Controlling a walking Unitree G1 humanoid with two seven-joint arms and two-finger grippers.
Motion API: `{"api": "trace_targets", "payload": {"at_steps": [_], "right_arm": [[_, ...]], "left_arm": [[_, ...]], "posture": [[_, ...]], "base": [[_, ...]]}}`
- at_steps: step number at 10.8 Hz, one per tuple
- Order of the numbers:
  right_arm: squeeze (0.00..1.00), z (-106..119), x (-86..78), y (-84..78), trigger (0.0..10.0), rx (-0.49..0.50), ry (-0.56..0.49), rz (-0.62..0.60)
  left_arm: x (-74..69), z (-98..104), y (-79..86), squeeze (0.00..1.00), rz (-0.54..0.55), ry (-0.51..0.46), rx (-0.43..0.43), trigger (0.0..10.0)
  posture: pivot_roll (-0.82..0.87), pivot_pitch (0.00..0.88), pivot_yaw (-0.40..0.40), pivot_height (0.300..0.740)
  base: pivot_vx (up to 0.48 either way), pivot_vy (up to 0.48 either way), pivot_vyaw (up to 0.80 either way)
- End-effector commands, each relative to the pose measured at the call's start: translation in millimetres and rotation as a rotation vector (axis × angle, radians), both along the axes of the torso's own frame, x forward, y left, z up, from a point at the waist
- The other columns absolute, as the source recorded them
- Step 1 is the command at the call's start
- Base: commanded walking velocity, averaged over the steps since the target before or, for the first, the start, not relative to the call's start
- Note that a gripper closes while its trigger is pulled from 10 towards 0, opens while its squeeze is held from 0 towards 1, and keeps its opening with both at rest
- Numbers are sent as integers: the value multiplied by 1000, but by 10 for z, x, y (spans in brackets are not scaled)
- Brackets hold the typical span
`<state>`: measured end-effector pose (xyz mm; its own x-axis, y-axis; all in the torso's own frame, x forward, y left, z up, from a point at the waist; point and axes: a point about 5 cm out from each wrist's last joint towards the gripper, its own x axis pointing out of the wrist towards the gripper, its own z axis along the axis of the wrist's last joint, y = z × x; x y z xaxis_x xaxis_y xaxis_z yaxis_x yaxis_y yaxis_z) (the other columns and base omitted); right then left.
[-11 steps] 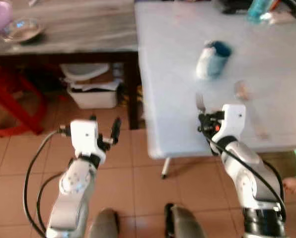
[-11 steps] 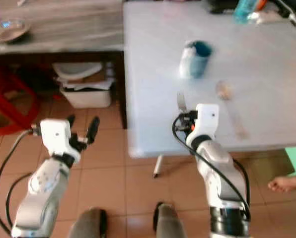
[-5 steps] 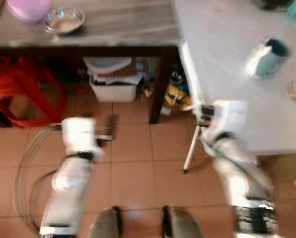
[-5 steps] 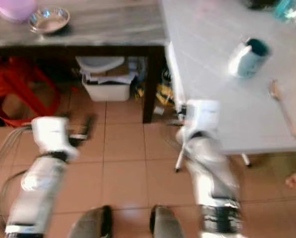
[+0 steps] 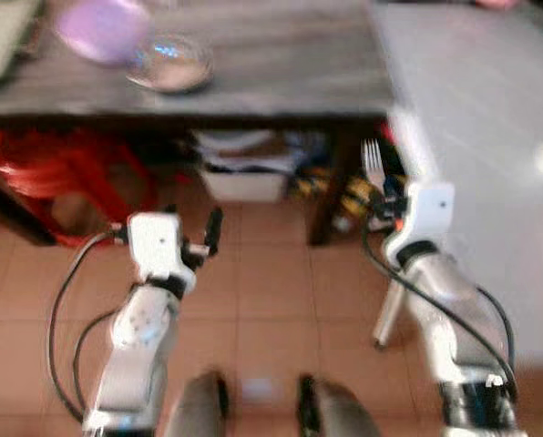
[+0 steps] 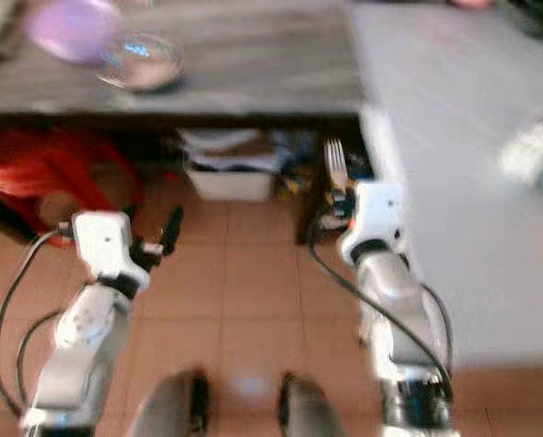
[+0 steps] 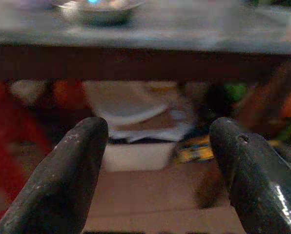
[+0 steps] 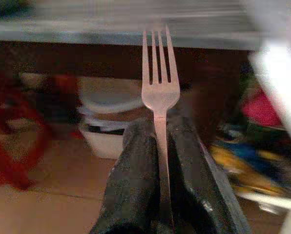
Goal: Setting the table
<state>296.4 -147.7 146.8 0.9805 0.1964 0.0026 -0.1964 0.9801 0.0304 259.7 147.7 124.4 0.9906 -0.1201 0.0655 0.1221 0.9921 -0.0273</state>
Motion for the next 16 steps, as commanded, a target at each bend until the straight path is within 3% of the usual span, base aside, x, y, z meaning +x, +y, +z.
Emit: {"api": "trace_targets", "payload": {"at_steps": [1, 7, 10, 14, 16], "right_arm": [[0, 27, -19, -42, 10000, -10, -22, 2], [0, 121, 7, -85, 10000, -59, -97, -43], [0, 200, 46, -191, 10000, -87, -151, -144], [0, 225, 76, -267, 10000, -108, -178, -214], [0, 231, 73, -326, 10000, -129, -186, -259]], "left_arm": [[-14, -16, -4, 0, 16, 10, -11, 10000], [14, 54, -46, 0, 7, -22, 3, 10000], [-2, 82, -75, 0, -17, -54, 38, 10000], [-17, 122, -122, 0, -45, -72, 18, 10000], [-86, 107, -73, 0, -37, -66, -11, 10000]], "posture": [[-57, 237, -16, 740], [-60, 236, -21, 740], [-56, 230, -19, 740], [-53, 218, -18, 740], [-50, 219, -21, 740]], "base": [[356, 322, 0], [208, 384, 0], [455, 0, 0], [443, -60, 0], [0, 0, 0]]}}
